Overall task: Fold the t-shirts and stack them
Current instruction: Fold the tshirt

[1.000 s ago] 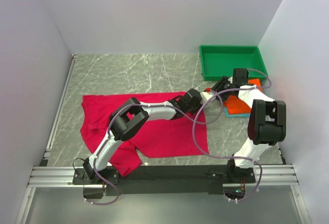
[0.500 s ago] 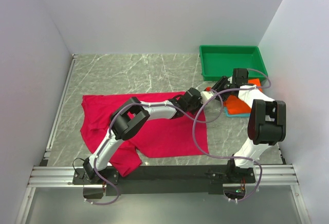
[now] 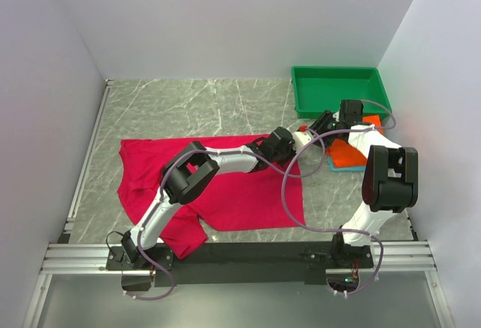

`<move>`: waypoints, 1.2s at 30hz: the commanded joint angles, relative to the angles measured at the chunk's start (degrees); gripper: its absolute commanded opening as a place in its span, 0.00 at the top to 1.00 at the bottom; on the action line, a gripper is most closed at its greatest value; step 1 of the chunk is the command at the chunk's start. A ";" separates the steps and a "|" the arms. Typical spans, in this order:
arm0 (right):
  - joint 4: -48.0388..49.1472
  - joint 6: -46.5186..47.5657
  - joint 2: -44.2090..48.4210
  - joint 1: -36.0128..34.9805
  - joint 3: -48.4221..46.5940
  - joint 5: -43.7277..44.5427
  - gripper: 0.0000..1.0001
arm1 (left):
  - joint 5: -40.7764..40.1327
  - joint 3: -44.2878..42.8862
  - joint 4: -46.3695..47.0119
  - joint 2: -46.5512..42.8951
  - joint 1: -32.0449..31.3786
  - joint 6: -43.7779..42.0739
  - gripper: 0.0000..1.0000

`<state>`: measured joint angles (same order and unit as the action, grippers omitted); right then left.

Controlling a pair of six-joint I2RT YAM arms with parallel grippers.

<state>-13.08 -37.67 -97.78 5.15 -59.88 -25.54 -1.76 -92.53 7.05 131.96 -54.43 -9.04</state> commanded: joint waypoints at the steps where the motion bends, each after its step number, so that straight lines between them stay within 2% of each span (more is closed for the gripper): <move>1: 2.18 -0.03 -0.92 -0.05 -0.41 -1.44 0.48 | 2.10 -0.64 1.82 -1.79 0.73 2.18 0.99; 17: 3.76 -1.09 -2.42 -1.10 -1.21 -2.76 0.49 | 7.82 4.20 7.89 -8.21 6.18 12.90 0.99; 23: 4.99 -3.72 -3.82 -2.51 -1.82 -3.02 0.49 | 9.41 4.47 8.51 -8.83 6.71 13.70 0.99; 26: 6.66 -6.44 -4.53 -3.39 -1.73 -3.90 0.45 | 9.41 4.38 8.42 -8.91 6.71 13.61 0.99; 30: 8.95 -9.52 -5.67 -4.88 -1.38 -4.69 0.34 | 9.41 5.08 9.12 -9.88 6.80 13.61 0.99; 36: 12.56 -11.73 -6.64 -4.88 0.02 -6.10 0.32 | 9.23 7.45 10.97 -12.42 7.24 14.05 0.99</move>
<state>-4.29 -47.62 -104.38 0.34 -59.86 -30.35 6.37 -85.93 14.02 124.66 -47.42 4.16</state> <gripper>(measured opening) 0.677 0.012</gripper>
